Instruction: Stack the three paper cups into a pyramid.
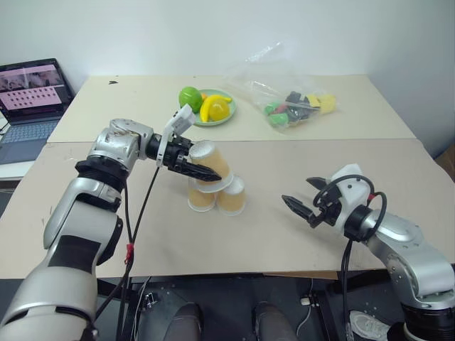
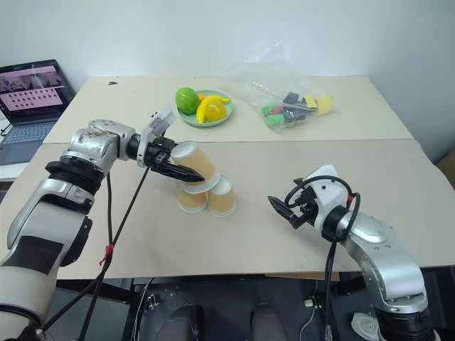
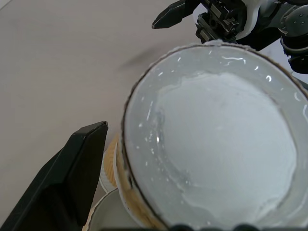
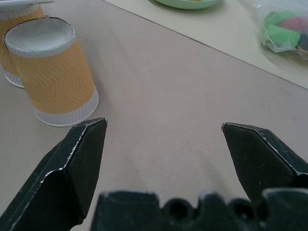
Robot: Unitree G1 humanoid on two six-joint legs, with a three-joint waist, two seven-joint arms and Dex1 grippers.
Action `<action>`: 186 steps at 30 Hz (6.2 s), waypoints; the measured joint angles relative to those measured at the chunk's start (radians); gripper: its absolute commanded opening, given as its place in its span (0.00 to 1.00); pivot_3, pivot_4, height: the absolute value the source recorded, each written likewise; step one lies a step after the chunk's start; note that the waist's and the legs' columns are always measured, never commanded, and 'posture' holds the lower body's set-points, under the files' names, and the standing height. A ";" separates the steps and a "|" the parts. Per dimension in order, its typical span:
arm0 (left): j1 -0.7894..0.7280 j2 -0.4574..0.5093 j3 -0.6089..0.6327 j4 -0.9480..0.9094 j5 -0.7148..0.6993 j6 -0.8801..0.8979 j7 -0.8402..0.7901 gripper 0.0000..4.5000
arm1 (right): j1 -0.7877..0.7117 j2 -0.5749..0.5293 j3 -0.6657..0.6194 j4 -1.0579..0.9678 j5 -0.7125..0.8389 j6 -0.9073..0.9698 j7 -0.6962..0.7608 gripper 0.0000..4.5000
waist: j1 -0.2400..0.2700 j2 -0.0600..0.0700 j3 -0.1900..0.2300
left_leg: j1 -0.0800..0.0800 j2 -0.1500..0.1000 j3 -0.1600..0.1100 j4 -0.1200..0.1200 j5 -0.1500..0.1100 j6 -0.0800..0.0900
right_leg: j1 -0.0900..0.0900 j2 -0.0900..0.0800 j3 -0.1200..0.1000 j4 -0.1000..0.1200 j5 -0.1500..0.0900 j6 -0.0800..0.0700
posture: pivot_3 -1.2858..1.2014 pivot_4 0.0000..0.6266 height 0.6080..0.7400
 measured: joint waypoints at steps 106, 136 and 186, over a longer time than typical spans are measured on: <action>-0.264 -0.026 -0.309 0.170 -0.064 -0.208 -0.002 0.53 | 0.032 0.048 0.035 0.009 0.001 -0.005 -0.035 1.00 | 0.000 0.000 0.000 | 0.000 0.000 0.000 0.001 0.000 0.000 | 0.000 0.000 0.000 0.000 0.000 0.000 | 0.52 0.24 1.00; -0.264 0.025 -0.428 0.099 -0.155 -0.265 -0.003 1.00 | 0.023 0.048 0.037 0.011 -0.001 -0.005 -0.030 1.00 | 0.000 0.000 0.000 | 0.000 0.000 0.000 0.001 0.000 0.000 | 0.000 0.000 0.000 0.001 0.000 0.000 | 0.52 0.24 1.00; 0.489 0.094 0.753 -0.483 -0.124 0.066 1.017 1.00 | -0.189 -0.020 0.043 0.323 -0.135 -0.054 -0.064 1.00 | 0.001 0.000 -0.001 | 0.004 0.001 0.000 0.002 0.000 0.000 | 0.001 -0.001 0.002 0.004 0.000 0.000 | 0.52 0.24 1.00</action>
